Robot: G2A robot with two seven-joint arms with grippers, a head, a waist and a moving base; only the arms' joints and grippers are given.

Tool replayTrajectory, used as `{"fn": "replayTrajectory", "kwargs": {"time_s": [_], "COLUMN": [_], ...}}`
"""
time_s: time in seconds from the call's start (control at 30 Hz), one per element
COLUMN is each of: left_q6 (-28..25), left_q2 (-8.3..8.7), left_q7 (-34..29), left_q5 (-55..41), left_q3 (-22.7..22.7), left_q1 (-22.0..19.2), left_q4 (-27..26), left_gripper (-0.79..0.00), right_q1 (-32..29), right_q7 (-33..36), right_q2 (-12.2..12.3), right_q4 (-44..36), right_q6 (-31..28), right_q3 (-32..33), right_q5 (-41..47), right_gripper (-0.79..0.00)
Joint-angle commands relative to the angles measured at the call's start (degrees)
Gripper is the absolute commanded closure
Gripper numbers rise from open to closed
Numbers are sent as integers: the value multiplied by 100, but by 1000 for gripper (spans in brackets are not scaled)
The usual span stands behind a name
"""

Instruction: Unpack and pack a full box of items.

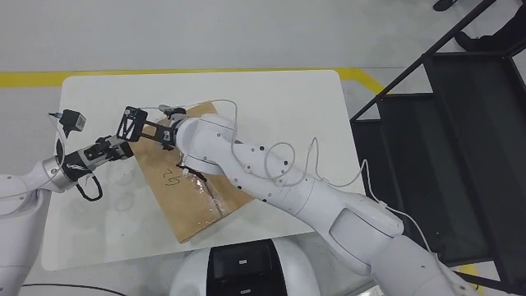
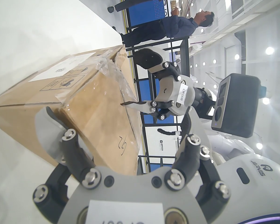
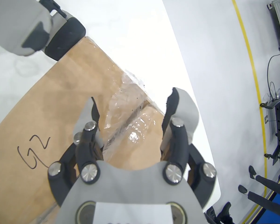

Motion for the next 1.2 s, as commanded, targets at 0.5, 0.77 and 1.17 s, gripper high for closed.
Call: {"fn": "replayTrajectory", "kwargs": {"time_s": [0.5,0.77,1.17], "left_q6": [0,0,0], "left_q2": [0,0,0], "left_q7": [0,0,0], "left_q5": [0,0,0], "left_q3": [0,0,0], "left_q1": [0,0,0], "left_q4": [0,0,0], "left_gripper": [-785,-785,-785], "right_q1": [-252,-834,-1366], "right_q7": [-118,-592,-871], "right_q2": [-42,193,322], "right_q4": [57,-560,-1466], "right_q6": [-38,-494,-1210], "right_q3": [335,1135,1617], "right_q5": [207,668,1777], "right_gripper": [0,0,0]}}
